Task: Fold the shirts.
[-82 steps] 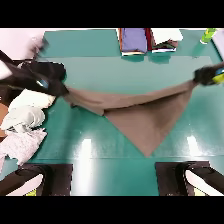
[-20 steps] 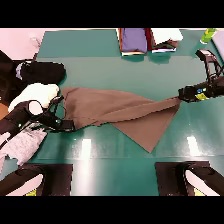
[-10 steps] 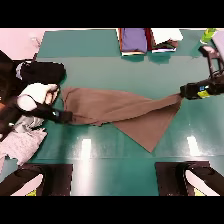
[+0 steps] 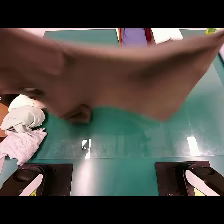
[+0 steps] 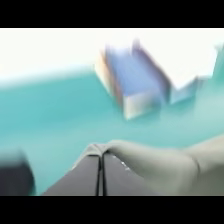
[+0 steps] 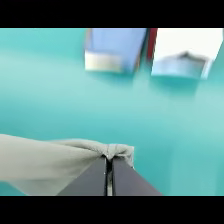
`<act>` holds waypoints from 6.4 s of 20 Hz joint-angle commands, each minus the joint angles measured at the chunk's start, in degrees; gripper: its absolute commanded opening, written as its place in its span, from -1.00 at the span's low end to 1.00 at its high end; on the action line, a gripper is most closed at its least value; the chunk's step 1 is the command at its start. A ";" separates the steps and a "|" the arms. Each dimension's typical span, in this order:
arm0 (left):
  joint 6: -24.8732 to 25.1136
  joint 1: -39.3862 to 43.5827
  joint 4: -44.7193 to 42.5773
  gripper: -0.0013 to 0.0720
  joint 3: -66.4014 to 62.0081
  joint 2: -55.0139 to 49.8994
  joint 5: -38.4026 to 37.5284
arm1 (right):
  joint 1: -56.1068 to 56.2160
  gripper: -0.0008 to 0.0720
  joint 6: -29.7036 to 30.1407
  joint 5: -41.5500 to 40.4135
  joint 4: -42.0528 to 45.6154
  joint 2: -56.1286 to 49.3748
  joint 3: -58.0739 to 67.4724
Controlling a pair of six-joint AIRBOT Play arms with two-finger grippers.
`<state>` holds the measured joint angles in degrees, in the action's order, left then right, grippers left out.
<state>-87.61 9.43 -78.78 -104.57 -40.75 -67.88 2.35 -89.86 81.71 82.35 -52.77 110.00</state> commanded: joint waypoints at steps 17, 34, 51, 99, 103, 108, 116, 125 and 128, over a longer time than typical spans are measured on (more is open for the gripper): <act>0.92 -0.02 -1.84 -0.90 -1.46 -31.63 -3.91 | -1.01 -0.93 -0.63 12.66 7.19 -17.79 -2.49; 9.92 0.00 -1.75 -0.89 3.56 -58.21 -0.15 | -12.66 -0.93 4.94 -2.29 -3.74 -39.95 -12.74; 0.20 -0.02 -6.75 0.36 16.61 -48.87 -9.31 | -12.85 0.09 4.94 -6.01 -1.25 -26.67 -31.04; -8.57 5.88 3.28 -0.90 69.70 -2.97 0.00 | -12.76 -0.93 4.24 -1.46 -3.19 0.39 -68.15; -9.68 5.88 3.21 -0.90 69.72 5.95 -11.76 | -12.79 -0.93 4.20 4.70 -0.02 8.57 -67.36; -10.73 5.88 4.13 -0.90 62.84 9.79 -16.26 | -12.79 -0.94 3.76 8.13 3.17 16.72 -67.34; -4.35 5.88 -1.64 -0.90 50.49 -12.61 4.61 | -12.76 -0.94 2.62 -0.81 2.78 -0.90 -53.83; -1.88 2.89 -3.50 -0.89 37.77 -37.83 17.38 | -12.70 -0.94 2.93 -5.31 -0.46 -29.86 -35.87; -1.92 2.91 -3.06 -0.89 37.59 -38.80 18.21 | -11.80 -0.93 2.95 -5.22 -0.35 -34.67 -31.17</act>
<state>-89.71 12.73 -81.95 -65.78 -76.99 -52.40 -10.02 -86.94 77.06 82.78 -82.02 74.30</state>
